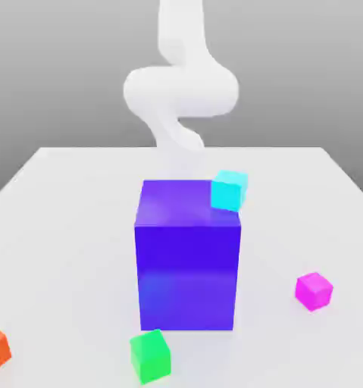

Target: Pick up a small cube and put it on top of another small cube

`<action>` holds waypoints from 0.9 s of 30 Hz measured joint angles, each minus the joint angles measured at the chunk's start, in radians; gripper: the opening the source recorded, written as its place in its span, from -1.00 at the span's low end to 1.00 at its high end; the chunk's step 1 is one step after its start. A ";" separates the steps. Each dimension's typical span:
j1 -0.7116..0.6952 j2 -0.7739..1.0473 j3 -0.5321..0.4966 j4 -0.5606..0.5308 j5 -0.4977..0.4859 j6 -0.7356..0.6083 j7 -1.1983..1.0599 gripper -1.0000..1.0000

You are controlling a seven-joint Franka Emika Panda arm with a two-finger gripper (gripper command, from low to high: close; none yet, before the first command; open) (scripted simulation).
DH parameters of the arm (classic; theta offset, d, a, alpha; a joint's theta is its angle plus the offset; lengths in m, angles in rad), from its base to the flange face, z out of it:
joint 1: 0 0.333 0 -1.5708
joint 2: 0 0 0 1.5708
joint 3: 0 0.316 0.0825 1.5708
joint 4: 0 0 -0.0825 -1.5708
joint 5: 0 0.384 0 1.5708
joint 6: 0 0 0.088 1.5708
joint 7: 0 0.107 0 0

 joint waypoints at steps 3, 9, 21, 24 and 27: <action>0.022 0.114 0.063 -0.055 -0.001 0.068 0.032 0.00; 0.071 0.330 0.182 -0.161 -0.017 0.196 0.102 0.00; 0.232 0.771 0.360 -0.370 -0.125 0.450 0.296 0.00; 0.277 0.883 0.310 -0.371 -0.227 0.524 0.382 0.00; 0.372 0.992 0.191 -0.347 -0.341 0.604 0.470 0.00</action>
